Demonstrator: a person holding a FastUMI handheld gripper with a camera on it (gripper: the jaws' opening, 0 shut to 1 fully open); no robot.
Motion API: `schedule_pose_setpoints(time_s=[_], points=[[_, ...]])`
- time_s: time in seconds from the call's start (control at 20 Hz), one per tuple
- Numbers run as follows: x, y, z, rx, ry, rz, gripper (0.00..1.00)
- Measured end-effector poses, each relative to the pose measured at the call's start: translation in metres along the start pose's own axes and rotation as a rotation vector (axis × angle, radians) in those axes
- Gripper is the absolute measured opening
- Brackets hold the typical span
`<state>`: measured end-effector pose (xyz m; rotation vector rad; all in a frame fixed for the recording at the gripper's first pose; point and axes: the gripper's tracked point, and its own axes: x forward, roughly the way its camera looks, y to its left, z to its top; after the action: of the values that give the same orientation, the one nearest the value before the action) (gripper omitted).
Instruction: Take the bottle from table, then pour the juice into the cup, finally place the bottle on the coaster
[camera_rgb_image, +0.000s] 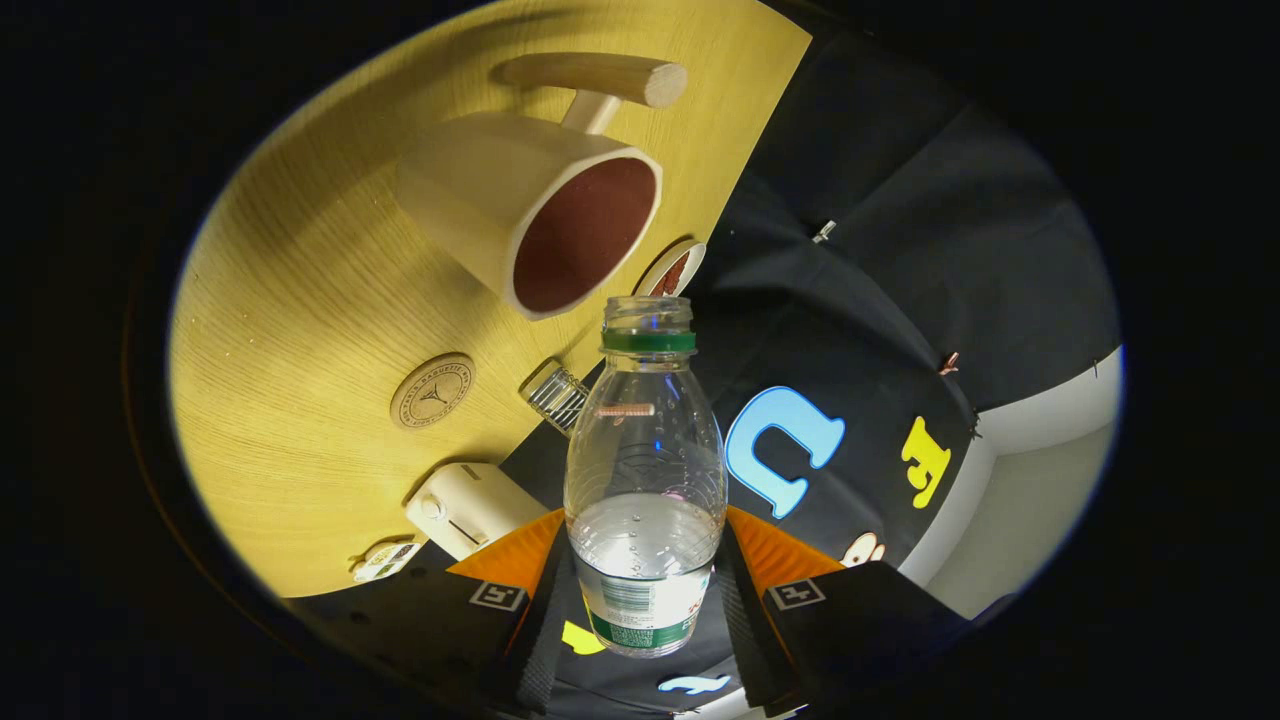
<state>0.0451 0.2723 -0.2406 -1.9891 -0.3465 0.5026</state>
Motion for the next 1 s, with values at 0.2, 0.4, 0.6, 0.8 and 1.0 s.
schedule_pose_setpoints(time_s=[0.2,0.4,0.6,0.8,1.0], points=[[-0.005,0.013,-0.003,0.143,0.037,0.049,0.72],[-0.013,0.030,-0.002,0.383,0.077,0.127,0.72],[-0.020,0.048,0.001,0.731,0.140,0.217,0.73],[-0.018,0.042,0.012,1.127,0.120,0.264,0.73],[-0.013,0.025,0.014,1.622,0.086,0.258,0.73]])
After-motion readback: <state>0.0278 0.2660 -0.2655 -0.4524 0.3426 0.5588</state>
